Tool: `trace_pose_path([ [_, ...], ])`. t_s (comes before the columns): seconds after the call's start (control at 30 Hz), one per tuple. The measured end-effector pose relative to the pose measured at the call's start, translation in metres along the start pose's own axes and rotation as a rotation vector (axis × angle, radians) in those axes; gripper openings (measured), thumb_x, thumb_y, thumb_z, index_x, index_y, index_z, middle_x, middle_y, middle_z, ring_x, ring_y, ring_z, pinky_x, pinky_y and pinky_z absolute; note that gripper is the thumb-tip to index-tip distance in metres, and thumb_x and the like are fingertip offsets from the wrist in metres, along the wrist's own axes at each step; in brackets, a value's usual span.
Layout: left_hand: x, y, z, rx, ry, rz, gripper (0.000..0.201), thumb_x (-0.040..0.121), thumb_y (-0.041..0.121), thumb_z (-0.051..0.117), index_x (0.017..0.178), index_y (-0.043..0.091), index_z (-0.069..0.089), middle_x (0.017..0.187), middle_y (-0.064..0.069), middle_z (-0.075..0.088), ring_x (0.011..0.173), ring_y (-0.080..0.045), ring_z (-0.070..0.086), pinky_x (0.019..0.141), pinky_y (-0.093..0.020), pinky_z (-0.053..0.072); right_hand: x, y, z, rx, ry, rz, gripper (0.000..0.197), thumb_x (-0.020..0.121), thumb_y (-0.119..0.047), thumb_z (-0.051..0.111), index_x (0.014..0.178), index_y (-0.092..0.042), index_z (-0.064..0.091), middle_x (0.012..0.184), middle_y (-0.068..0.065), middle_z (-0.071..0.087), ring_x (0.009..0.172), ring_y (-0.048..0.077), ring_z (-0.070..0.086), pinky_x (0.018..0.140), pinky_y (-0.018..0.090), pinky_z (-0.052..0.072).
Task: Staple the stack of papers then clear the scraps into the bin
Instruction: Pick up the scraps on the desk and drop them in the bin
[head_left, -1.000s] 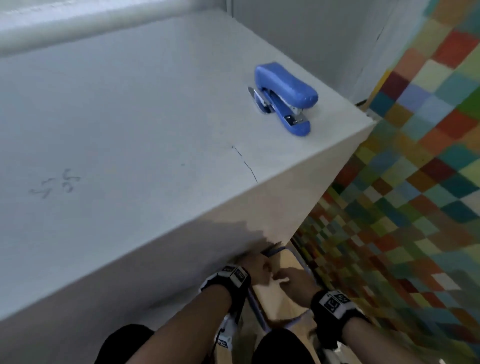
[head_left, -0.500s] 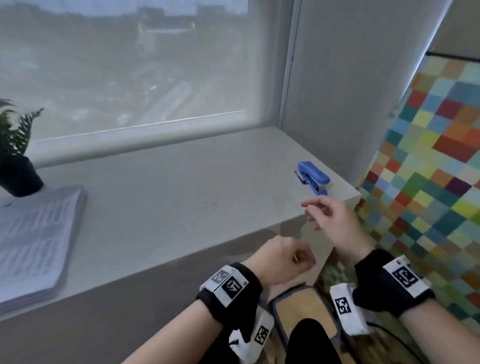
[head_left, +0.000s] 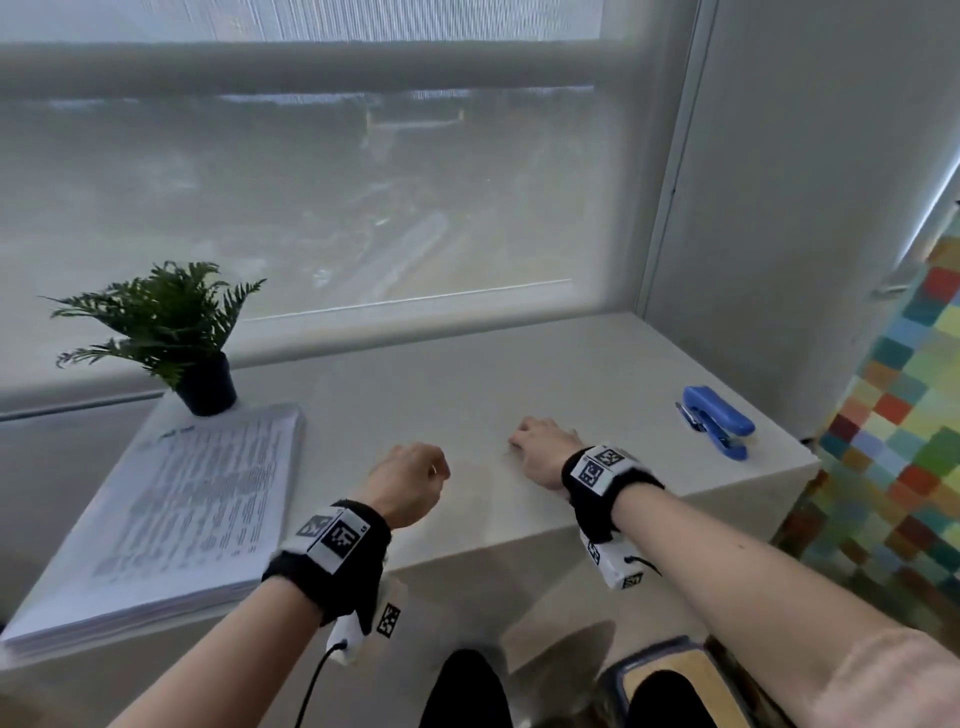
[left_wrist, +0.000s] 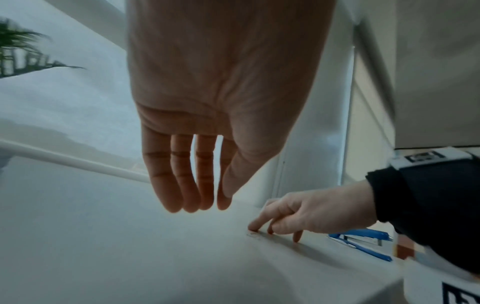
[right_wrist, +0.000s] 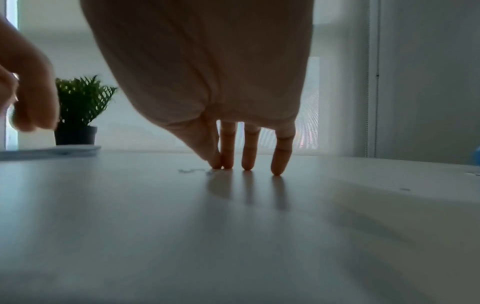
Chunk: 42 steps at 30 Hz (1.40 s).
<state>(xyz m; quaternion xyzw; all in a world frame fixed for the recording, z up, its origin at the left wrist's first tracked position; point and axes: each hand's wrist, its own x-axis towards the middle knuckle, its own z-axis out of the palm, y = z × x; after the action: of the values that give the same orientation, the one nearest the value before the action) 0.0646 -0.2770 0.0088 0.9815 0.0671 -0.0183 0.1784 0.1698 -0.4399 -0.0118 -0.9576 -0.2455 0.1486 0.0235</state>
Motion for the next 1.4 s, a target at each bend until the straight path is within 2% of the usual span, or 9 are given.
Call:
trace_pose_path([
  [0.2,0.014,0.002,0.003,0.004,-0.024,0.009,0.031,0.094,0.016,0.041,0.117,0.016,0.063,0.124,-0.005,0.059,0.118,-0.023,0.053,0.097,-0.029,0.04,-0.018,0.008,0.012,0.145,0.04,-0.057,0.048,0.087,0.0,0.037,0.131,-0.011,0.053,0.134,0.012,0.044,0.127,0.031,0.043,0.108,0.04,0.036],
  [0.3,0.026,0.02,0.014,0.018,-0.095,0.044,0.038,0.096,0.016,0.037,0.131,0.012,0.052,0.135,-0.007,0.049,0.127,-0.026,0.047,0.104,-0.032,0.037,-0.021,0.027,0.007,0.301,0.186,0.036,0.048,0.089,0.0,0.039,0.134,-0.01,0.052,0.134,0.013,0.048,0.126,0.029,0.047,0.107,0.029,0.034],
  [0.43,0.04,0.04,0.024,0.121,-0.221,0.03,0.037,0.096,0.014,0.036,0.13,0.005,0.045,0.137,-0.015,0.036,0.129,-0.033,0.038,0.105,-0.042,0.036,-0.025,0.037,0.018,0.203,0.232,0.179,0.041,0.091,-0.012,0.041,0.129,-0.017,0.055,0.134,0.009,0.047,0.127,0.028,0.043,0.108,0.037,0.037],
  [0.67,0.045,0.043,0.031,0.282,-0.324,0.054,0.046,0.088,0.013,0.035,0.133,0.016,0.041,0.139,-0.013,0.03,0.129,-0.034,0.03,0.102,-0.048,0.036,-0.029,-0.001,0.036,0.12,0.186,0.09,0.034,0.094,-0.022,0.037,0.122,-0.021,0.056,0.131,0.007,0.043,0.126,0.028,0.037,0.103,0.045,0.031],
  [0.77,0.042,0.036,0.034,0.224,-0.307,0.091,0.053,0.088,0.012,0.034,0.138,0.028,0.04,0.137,-0.01,0.035,0.128,-0.032,0.033,0.103,-0.045,0.035,-0.026,0.001,0.031,0.239,0.25,0.149,0.038,0.094,-0.027,0.044,0.129,-0.017,0.055,0.132,0.01,0.046,0.128,0.029,0.042,0.106,0.04,0.037],
  [0.83,0.038,0.029,0.034,0.148,-0.288,0.094,0.054,0.089,0.011,0.034,0.139,0.032,0.04,0.136,-0.009,0.037,0.128,-0.03,0.035,0.106,-0.045,0.035,-0.024,0.004,0.03,0.247,0.282,0.199,0.038,0.09,-0.032,0.051,0.124,-0.016,0.059,0.131,0.01,0.05,0.126,0.029,0.046,0.105,0.038,0.04],
  [0.97,0.027,0.014,0.026,-0.02,-0.122,0.047,0.046,0.094,0.012,0.035,0.138,0.024,0.045,0.135,-0.009,0.041,0.13,-0.028,0.04,0.108,-0.039,0.034,-0.022,-0.003,0.03,0.216,0.309,0.204,0.034,0.083,-0.039,0.057,0.111,-0.022,0.068,0.123,0.004,0.056,0.121,0.025,0.049,0.102,0.036,0.041],
  [1.23,0.013,-0.009,0.012,-0.084,-0.051,0.062,0.037,0.096,0.018,0.037,0.129,0.024,0.053,0.131,-0.005,0.044,0.128,-0.023,0.045,0.107,-0.033,0.034,-0.015,-0.003,0.014,0.347,0.252,0.188,0.02,0.077,-0.024,0.068,0.095,-0.021,0.076,0.107,0.003,0.073,0.105,0.021,0.065,0.09,0.026,0.048],
  [1.4,0.01,-0.01,0.012,-0.085,-0.019,0.061,0.036,0.096,0.018,0.039,0.126,0.024,0.056,0.13,-0.004,0.046,0.124,-0.022,0.049,0.104,-0.031,0.037,-0.011,-0.008,0.013,0.345,0.237,0.192,0.02,0.078,-0.018,0.062,0.093,-0.018,0.076,0.107,0.006,0.074,0.105,0.023,0.066,0.089,0.027,0.05],
])
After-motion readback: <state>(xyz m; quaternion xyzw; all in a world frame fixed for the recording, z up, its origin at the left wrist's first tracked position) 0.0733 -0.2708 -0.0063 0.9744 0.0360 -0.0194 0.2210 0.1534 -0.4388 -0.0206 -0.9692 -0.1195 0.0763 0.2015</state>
